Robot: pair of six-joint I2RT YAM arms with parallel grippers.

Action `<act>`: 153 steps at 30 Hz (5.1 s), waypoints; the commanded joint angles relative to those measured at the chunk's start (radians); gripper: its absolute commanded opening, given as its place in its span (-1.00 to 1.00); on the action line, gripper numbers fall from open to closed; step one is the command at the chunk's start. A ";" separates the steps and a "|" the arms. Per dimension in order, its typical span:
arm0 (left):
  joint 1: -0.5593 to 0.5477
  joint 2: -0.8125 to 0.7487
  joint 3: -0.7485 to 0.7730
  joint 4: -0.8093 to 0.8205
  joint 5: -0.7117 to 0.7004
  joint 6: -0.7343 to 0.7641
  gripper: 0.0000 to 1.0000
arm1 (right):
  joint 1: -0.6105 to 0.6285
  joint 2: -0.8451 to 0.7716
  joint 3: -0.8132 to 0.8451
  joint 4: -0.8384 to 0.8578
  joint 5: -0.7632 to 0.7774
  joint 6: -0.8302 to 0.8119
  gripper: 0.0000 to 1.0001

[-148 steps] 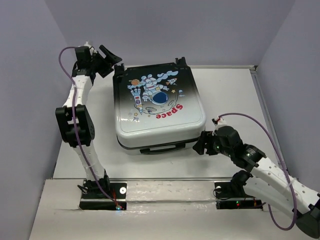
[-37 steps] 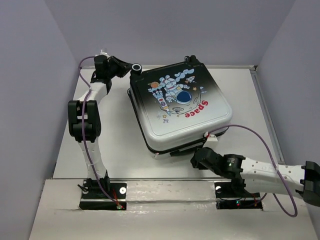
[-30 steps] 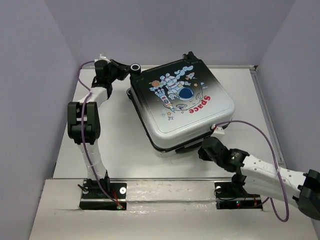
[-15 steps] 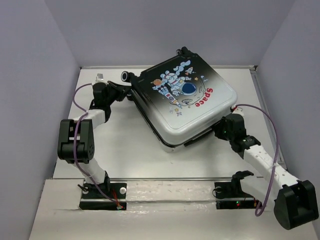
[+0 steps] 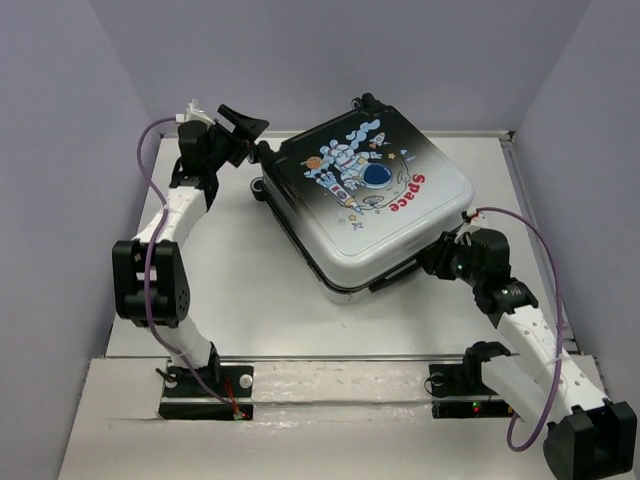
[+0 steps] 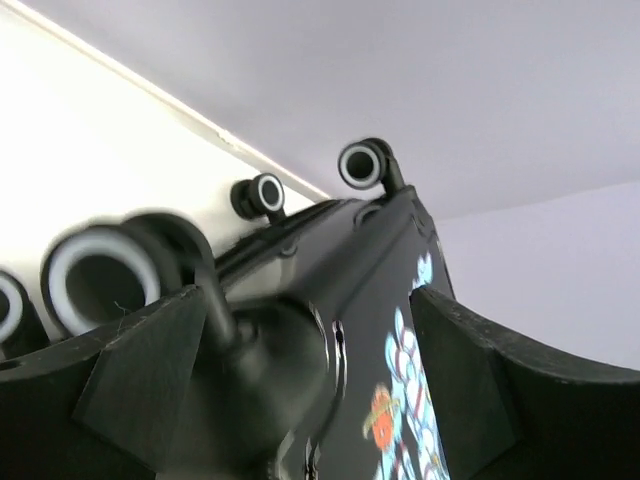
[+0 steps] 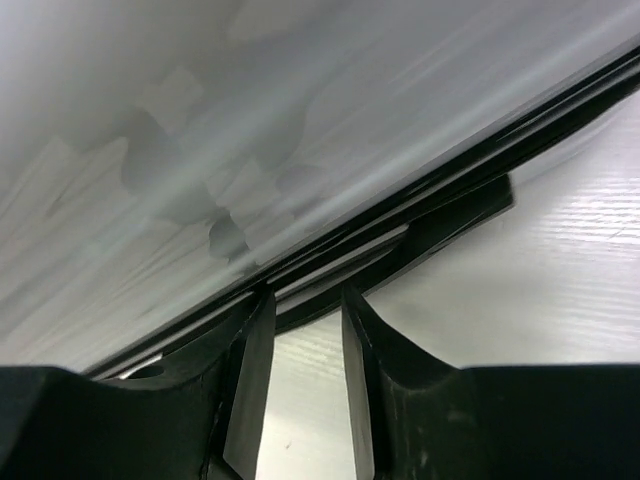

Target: Pack the luggage

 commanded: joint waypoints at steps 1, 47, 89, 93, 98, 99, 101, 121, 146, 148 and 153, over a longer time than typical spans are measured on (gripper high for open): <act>-0.005 0.176 0.194 -0.176 0.047 0.083 0.90 | 0.005 -0.063 -0.007 0.032 -0.141 0.004 -0.21; -0.082 0.434 0.504 -0.449 -0.082 0.114 0.37 | 0.062 -0.077 -0.030 0.028 -0.213 0.017 0.31; 0.122 -0.366 -0.424 -0.087 -0.131 0.069 -0.88 | 0.206 0.054 0.089 0.015 -0.195 -0.031 0.11; 0.124 -0.326 -0.396 -0.080 -0.114 0.063 -0.89 | 0.280 -0.066 -0.038 0.067 -0.167 0.047 -0.40; 0.125 -0.311 -0.346 -0.101 -0.099 0.090 -0.88 | 0.332 -0.045 -0.092 0.162 -0.235 0.052 -0.61; 0.125 -0.305 -0.346 -0.113 -0.102 0.091 -0.88 | 0.349 -0.045 -0.093 0.171 -0.230 0.044 -0.55; 0.130 -0.291 -0.297 -0.147 -0.105 0.109 -0.89 | 0.389 -0.046 -0.109 0.186 -0.187 0.034 -0.25; 0.167 -0.148 -0.192 -0.218 -0.154 0.144 -0.89 | 0.426 0.146 -0.171 0.617 0.025 -0.101 0.01; -0.313 -0.675 -0.416 -0.518 -0.465 0.386 -0.15 | 0.446 0.027 -0.200 0.378 0.026 0.035 -0.86; -0.468 -0.641 -0.445 -0.511 -0.544 0.347 -0.26 | 0.446 0.018 -0.189 0.348 0.032 0.038 -0.87; -0.741 -0.598 -0.517 -0.339 -0.545 0.266 -0.32 | 0.464 0.024 -0.160 0.305 0.031 0.044 -0.86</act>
